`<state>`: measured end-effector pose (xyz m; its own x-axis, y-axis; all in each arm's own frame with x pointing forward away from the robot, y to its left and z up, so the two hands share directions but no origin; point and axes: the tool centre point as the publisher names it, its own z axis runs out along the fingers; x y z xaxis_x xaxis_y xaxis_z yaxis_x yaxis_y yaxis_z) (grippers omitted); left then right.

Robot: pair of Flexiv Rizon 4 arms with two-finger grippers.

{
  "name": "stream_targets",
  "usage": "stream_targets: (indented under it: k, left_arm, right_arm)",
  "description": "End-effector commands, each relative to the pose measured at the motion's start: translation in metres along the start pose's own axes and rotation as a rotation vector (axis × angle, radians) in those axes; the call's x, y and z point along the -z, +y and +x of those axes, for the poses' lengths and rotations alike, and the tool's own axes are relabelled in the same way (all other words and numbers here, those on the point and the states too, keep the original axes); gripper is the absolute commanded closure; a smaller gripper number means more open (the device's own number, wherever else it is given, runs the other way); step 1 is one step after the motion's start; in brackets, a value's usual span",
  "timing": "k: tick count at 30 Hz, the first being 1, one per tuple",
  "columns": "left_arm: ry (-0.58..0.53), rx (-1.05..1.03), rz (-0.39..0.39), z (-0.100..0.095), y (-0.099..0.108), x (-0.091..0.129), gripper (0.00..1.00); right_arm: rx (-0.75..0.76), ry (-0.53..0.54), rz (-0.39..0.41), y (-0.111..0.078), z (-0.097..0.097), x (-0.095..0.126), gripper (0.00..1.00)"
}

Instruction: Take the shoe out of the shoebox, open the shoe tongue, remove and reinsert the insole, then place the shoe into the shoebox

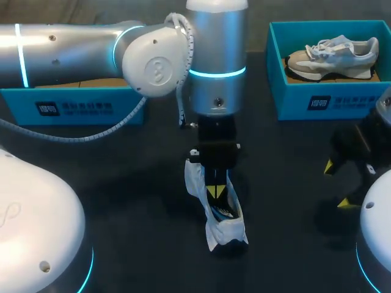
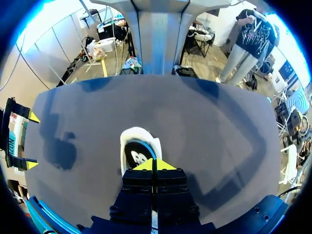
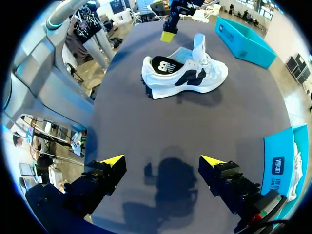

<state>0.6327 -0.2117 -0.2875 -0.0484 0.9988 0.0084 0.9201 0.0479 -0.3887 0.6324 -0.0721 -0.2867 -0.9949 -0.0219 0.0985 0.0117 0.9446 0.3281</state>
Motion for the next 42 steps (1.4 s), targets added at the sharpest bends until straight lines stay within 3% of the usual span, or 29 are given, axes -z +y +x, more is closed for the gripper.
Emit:
stream_targets:
  k: [1, 16, 42]
  left_arm:
    - [-0.009, 0.015, 0.033, 0.002, 0.001, -0.009, 1.0]
    - [0.025, 0.042, 0.064, 0.001, 0.004, -0.038, 1.0]
    - [0.044, 0.005, 0.088, -0.001, 0.015, -0.063, 1.0]
  right_arm:
    - [0.0, -0.003, 0.002, 0.0, 0.002, 0.0, 0.0]
    - [0.0, -0.003, 0.002, 0.0, 0.002, 0.0, 0.0]
    - [0.0, -0.003, 0.002, 0.0, 0.002, 0.0, 0.0]
